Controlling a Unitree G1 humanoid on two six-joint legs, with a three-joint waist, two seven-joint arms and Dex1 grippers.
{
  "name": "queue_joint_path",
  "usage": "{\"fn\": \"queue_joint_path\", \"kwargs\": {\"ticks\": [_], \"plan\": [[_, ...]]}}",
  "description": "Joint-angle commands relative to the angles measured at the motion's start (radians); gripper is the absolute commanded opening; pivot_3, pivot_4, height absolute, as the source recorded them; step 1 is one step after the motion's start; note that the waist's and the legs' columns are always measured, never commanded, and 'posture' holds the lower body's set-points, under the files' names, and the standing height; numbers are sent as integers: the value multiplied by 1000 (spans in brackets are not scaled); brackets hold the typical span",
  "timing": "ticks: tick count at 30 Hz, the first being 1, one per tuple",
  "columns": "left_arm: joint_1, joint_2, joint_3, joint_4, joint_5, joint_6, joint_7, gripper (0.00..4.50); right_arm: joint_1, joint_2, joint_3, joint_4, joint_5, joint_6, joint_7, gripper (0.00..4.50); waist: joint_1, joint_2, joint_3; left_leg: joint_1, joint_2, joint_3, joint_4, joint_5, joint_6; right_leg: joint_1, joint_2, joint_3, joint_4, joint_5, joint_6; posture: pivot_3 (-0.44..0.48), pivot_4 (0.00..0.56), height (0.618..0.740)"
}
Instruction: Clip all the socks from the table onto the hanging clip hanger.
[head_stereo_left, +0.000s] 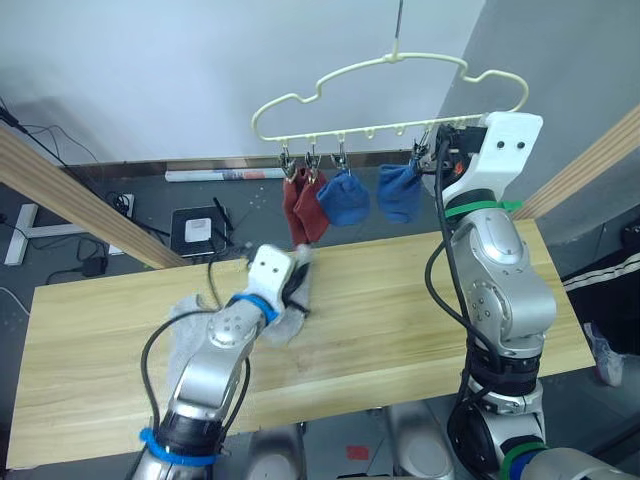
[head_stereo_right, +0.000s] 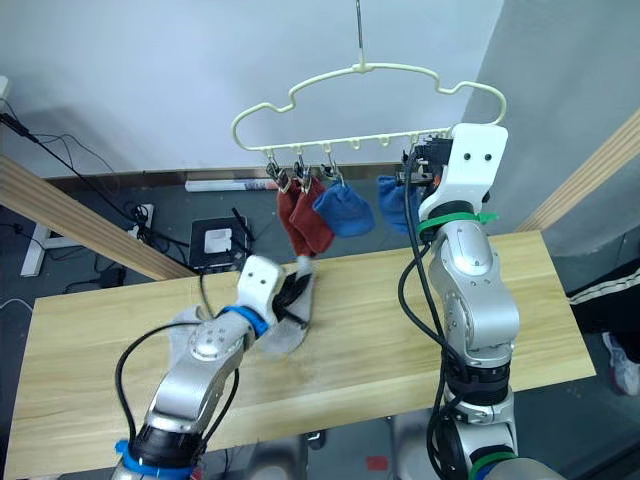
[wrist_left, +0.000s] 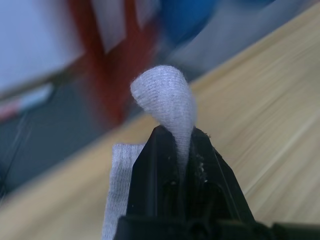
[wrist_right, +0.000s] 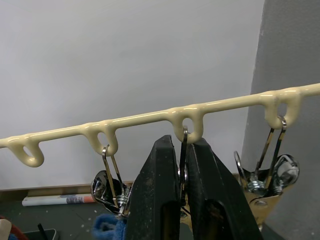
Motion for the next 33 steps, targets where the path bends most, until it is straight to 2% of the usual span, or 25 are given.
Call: {"fn": "queue_joint_path", "kwargs": {"ticks": [1, 5, 10, 14, 17, 22, 33], "plan": [[-81, 5, -79, 51, -13, -189, -156, 6, -23, -3, -6, -49, 3, 2, 2, 0, -1, 0, 0, 0, 0, 0, 0, 0, 0, 0, 0, 0, 0, 0, 0, -160, 408, 740], [-185, -28, -129, 155, 22, -335, -206, 6, -34, -4, -14, -56, 8, 20, 4, 0, -6, 0, 0, 0, 0, 0, -1, 0, 0, 0, 0, 0, 0, 0, 0, -165, 407, 740], [-270, -111, -154, 285, 96, -459, -147, 6, -40, -2, -17, -67, 12, 40, 4, 0, -5, 0, 0, 0, 0, -1, -1, 0, 1, 0, 0, -1, 0, 0, 0, -177, 408, 740], [-323, -201, -160, 367, 136, -475, -79, 6, -44, -1, -19, -72, 12, 52, 5, 0, -5, 0, 0, -1, -1, 0, 0, -1, 1, 0, 0, -1, 0, 0, 0, -177, 408, 740], [-363, -288, -159, 413, 147, -443, -23, 6, -45, -1, -18, -72, 13, 57, 6, 0, -5, 0, 0, -1, -1, -1, 0, -1, 2, 0, 0, -1, -1, 0, 0, -177, 408, 740], [-391, -382, -152, 471, 173, -398, 60, 6, -47, 3, -14, -77, 14, 69, 7, 0, -8, 0, 0, -2, -1, -1, 0, -1, 2, 0, 2, -1, -1, 0, 0, -189, 408, 740], [-446, -413, -117, 559, 238, -403, 211, 6, -45, 3, -13, -94, 12, 103, 8, 0, -8, 0, 0, -2, -2, 0, 0, -1, 2, 0, 3, -1, -1, -3, 5, -200, 414, 740]]}}
